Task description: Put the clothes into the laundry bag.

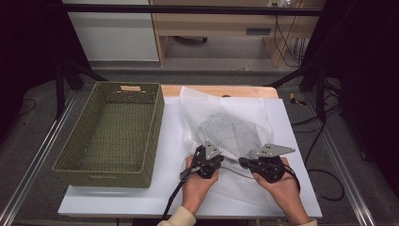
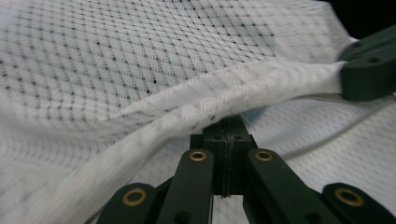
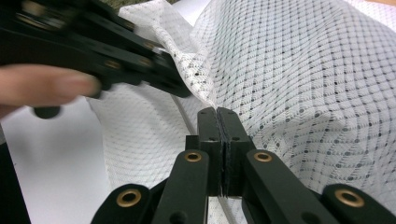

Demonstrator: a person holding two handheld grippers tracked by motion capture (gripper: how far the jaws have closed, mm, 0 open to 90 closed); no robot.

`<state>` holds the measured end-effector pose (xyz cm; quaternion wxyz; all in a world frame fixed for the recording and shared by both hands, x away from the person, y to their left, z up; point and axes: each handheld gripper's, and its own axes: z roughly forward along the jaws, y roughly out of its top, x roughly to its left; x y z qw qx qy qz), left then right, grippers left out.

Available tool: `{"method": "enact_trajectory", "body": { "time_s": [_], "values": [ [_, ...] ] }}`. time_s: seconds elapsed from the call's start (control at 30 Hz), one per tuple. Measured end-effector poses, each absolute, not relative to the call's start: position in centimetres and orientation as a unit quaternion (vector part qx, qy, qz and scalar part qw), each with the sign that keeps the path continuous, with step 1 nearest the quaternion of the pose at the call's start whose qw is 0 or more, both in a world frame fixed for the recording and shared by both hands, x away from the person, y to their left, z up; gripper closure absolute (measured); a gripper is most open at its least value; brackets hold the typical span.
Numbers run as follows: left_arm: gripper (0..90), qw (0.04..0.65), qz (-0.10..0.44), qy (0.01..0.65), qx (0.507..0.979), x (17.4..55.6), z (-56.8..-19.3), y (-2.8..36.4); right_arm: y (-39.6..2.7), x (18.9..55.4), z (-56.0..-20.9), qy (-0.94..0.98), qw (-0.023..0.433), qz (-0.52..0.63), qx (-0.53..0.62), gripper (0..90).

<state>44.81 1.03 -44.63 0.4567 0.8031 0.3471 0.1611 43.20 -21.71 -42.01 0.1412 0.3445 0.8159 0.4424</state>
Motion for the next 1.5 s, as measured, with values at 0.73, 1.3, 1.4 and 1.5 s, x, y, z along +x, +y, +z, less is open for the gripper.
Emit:
{"method": "enact_trajectory", "body": {
  "time_s": [0.73, 1.3, 1.4, 1.5],
  "values": [
    [90.0, 0.453, 0.210, 0.301, 0.812, 38.3, -41.8, 7.1, -20.1, 42.3, -42.3, 0.828, 0.142, 0.430, 0.332, 89.6],
    [65.4, 0.434, 0.249, 0.395, 0.770, 37.6, -42.3, 12.5, -20.5, 41.7, -42.7, 0.830, 0.141, 0.426, 0.332, 89.6],
    [56.6, 0.414, 0.246, 0.408, 0.776, 38.1, -43.5, 12.0, -20.9, 41.8, -42.8, 0.828, 0.139, 0.426, 0.336, 89.6],
    [49.1, 0.398, 0.242, 0.414, 0.782, 38.5, -44.3, 11.2, -21.2, 42.0, -42.9, 0.827, 0.140, 0.428, 0.337, 89.6]
  ]
}}
